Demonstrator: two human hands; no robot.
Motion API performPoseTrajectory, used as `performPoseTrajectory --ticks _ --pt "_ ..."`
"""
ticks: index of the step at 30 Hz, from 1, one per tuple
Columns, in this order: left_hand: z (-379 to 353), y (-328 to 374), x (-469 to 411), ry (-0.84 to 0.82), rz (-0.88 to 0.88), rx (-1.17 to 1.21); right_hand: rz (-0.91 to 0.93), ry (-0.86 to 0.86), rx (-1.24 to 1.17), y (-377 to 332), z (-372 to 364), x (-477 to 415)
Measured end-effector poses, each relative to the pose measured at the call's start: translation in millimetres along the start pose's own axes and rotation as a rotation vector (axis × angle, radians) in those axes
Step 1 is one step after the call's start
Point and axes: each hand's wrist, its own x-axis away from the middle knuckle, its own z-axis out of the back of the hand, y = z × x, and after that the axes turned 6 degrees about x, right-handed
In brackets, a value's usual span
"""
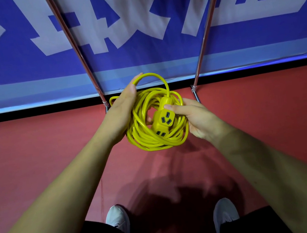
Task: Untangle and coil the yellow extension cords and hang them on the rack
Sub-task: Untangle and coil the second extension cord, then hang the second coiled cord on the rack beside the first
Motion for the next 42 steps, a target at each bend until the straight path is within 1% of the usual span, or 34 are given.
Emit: performPoseTrajectory --ticks 5,8,10,13,16,17,18,20,21,22,24,25,27,29,31,34,35,36,38,39,40,41,42 --pt "2 -3 -1 0.042 0.055 0.092 0.022 0.170 0.119 2 -6 -1" --pt "3 -8 -3 0.015 0.030 0.031 0.044 0.193 0.191 2 -9 3" --pt "8 -9 -5 0.012 0.008 -0.027 0.094 0.222 0.264 5 -8 3" --pt "16 1 -7 0.028 0.010 -0.021 0.158 0.223 0.441 4 -7 3" --pt "16 6 -6 0.042 0.018 0.029 0.248 0.214 0.537 0 -9 5" --pt "15 6 -5 0.047 0.029 0.058 0.311 0.194 0.548 -1 -10 7" --pt "14 5 -5 0.055 0.041 0.093 0.367 0.139 0.550 -3 -9 8" --pt "15 4 -7 0.072 0.063 0.171 0.415 -0.050 0.569 -9 -4 13" --pt "17 4 -8 0.072 0.073 0.203 0.409 -0.120 0.637 -13 -1 15" --pt "18 4 -9 0.066 0.081 0.225 0.406 -0.141 0.742 -18 0 16" --pt "19 2 -9 0.031 0.084 0.229 0.423 -0.096 0.951 -23 -1 19" --pt "18 1 -9 0.006 0.083 0.224 0.433 -0.104 1.017 -24 -2 20" --pt "15 -2 -8 -0.031 0.092 0.239 0.430 -0.204 1.102 -22 -1 20" --pt "15 -4 -7 -0.049 0.111 0.238 0.399 -0.268 1.221 -21 4 17" --pt "14 -4 -5 -0.058 0.125 0.214 0.376 -0.289 1.330 -23 6 18" --pt "12 -3 -5 -0.049 0.126 0.170 0.386 -0.258 1.459 -22 5 21" --pt "12 -3 -6 -0.033 0.107 0.087 0.391 -0.251 1.396 -22 5 21" --pt "12 -2 -7 -0.023 0.073 -0.048 0.407 -0.222 1.232 -23 4 21" --pt "11 -2 -7 -0.067 0.000 -0.375 0.444 -0.101 0.775 -29 3 20" --pt "9 -3 -7 -0.115 -0.015 -0.515 0.449 -0.075 0.581 -32 3 19" --pt "7 -6 -6 -0.160 -0.012 -0.622 0.433 -0.086 0.481 -33 3 19" --pt "5 -8 -5 -0.197 0.000 -0.681 0.417 -0.116 0.479 -33 2 19" --pt "4 -10 -4 -0.222 0.018 -0.697 0.409 -0.149 0.558 -32 0 19"
